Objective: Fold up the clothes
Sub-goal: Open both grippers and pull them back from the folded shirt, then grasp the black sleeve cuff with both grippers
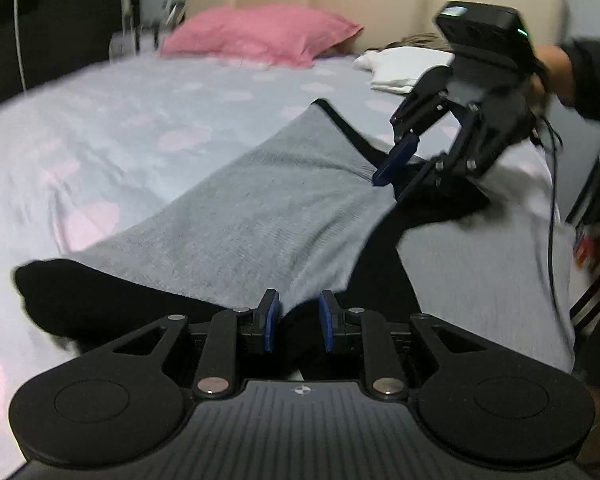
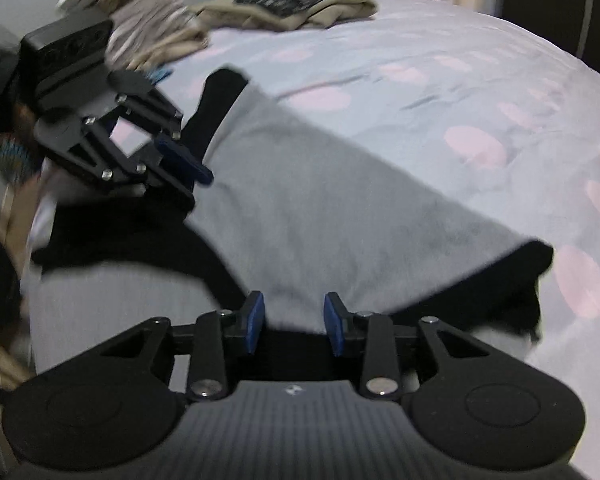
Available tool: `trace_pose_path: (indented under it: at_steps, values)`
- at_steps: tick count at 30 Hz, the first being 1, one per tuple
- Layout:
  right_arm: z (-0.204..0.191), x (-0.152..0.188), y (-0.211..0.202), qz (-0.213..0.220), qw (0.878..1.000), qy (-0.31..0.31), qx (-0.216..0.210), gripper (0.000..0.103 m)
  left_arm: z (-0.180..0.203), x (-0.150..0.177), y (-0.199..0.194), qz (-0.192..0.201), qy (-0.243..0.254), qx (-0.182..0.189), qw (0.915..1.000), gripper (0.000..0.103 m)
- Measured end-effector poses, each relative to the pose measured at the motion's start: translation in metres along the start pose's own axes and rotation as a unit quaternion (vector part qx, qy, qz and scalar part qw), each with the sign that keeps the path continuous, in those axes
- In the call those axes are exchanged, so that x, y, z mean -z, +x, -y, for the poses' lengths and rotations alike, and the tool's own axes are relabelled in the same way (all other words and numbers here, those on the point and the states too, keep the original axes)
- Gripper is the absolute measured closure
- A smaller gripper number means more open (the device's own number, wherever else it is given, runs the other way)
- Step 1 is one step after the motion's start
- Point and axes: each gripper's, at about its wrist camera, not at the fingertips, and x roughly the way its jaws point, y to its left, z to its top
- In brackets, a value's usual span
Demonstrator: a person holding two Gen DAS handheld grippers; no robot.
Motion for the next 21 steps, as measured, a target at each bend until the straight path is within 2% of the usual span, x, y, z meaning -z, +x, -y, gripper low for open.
trace_pose_path:
  at_steps: [2, 4, 7, 10, 11, 13, 16, 20, 21]
  values:
    - [0.006, 0.008, -0.013, 0.011, 0.999, 0.032, -0.010, 0.066, 0.001, 0.006, -0.009, -0.003, -0.019, -0.001, 0.9998, 0.084]
    - [0.015, 0.017, -0.030, 0.039, 0.996, 0.083, -0.006, 0.065, -0.006, 0.012, -0.029, 0.020, -0.059, -0.009, 0.9980, 0.084]
    - [0.036, 0.033, -0.055, 0.099, 0.981, 0.165, 0.026, 0.054, -0.022, 0.015, -0.057, 0.049, -0.084, -0.053, 0.9939, 0.079]
    - [0.059, 0.036, -0.066, 0.127, 0.963, 0.227, 0.069, 0.047, -0.051, 0.012, -0.071, 0.055, -0.138, -0.094, 0.9845, 0.071]
    - [0.068, 0.034, -0.067, 0.133, 0.956, 0.250, 0.079, 0.044, -0.064, 0.010, -0.071, 0.056, -0.167, -0.098, 0.9795, 0.061]
    - [0.086, 0.031, -0.065, 0.143, 0.939, 0.299, 0.092, 0.038, -0.091, 0.008, -0.067, 0.056, -0.232, -0.097, 0.9664, 0.051]
    - [0.114, 0.027, -0.054, 0.148, 0.912, 0.374, 0.084, 0.034, -0.112, 0.012, -0.056, 0.053, -0.303, -0.077, 0.9484, 0.051]
    - [0.137, 0.025, -0.034, 0.121, 0.891, 0.434, 0.057, 0.034, -0.140, 0.016, -0.041, 0.049, -0.395, -0.050, 0.9159, 0.051]
    - [0.140, 0.025, -0.031, 0.112, 0.889, 0.441, 0.054, 0.034, -0.145, 0.017, -0.037, 0.047, -0.412, -0.043, 0.9090, 0.051]
